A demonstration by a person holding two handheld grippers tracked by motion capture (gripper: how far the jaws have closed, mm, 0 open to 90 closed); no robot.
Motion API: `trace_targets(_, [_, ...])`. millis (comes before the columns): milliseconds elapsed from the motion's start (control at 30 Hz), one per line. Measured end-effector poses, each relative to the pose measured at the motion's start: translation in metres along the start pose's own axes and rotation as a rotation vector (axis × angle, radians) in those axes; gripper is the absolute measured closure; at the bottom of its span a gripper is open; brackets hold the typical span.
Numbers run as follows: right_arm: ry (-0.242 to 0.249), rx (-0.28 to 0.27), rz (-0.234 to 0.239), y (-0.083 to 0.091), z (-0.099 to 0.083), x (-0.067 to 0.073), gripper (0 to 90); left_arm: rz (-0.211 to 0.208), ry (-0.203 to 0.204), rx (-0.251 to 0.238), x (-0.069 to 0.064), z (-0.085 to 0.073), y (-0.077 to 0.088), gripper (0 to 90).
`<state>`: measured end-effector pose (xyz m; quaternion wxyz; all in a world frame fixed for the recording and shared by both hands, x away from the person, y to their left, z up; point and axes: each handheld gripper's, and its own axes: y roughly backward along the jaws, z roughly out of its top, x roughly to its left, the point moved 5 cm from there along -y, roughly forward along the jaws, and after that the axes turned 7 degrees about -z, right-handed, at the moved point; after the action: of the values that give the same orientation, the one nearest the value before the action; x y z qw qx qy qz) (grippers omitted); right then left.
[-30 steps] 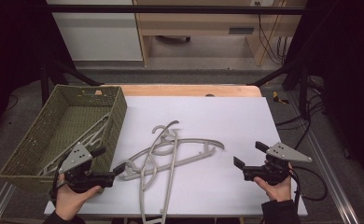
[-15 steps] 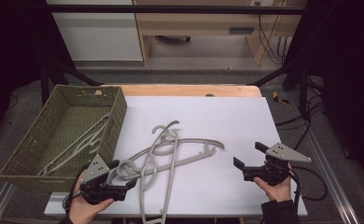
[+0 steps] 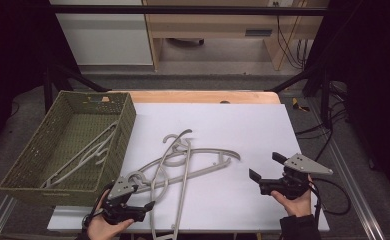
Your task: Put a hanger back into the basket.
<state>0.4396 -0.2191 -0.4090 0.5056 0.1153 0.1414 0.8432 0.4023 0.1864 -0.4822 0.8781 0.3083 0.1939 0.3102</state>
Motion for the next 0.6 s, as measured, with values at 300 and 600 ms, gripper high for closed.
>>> trace_targets(300, [0.0,0.002,0.003,-0.001,0.0,0.001,1.0,-0.024,0.025,0.084,-0.008,-0.01,-0.017,28.9])
trace_targets(600, [-0.003,0.004,0.002,-0.001,0.0,0.001,1.1,-0.023,0.054,0.13,-0.008,-0.013,-0.025,40.9])
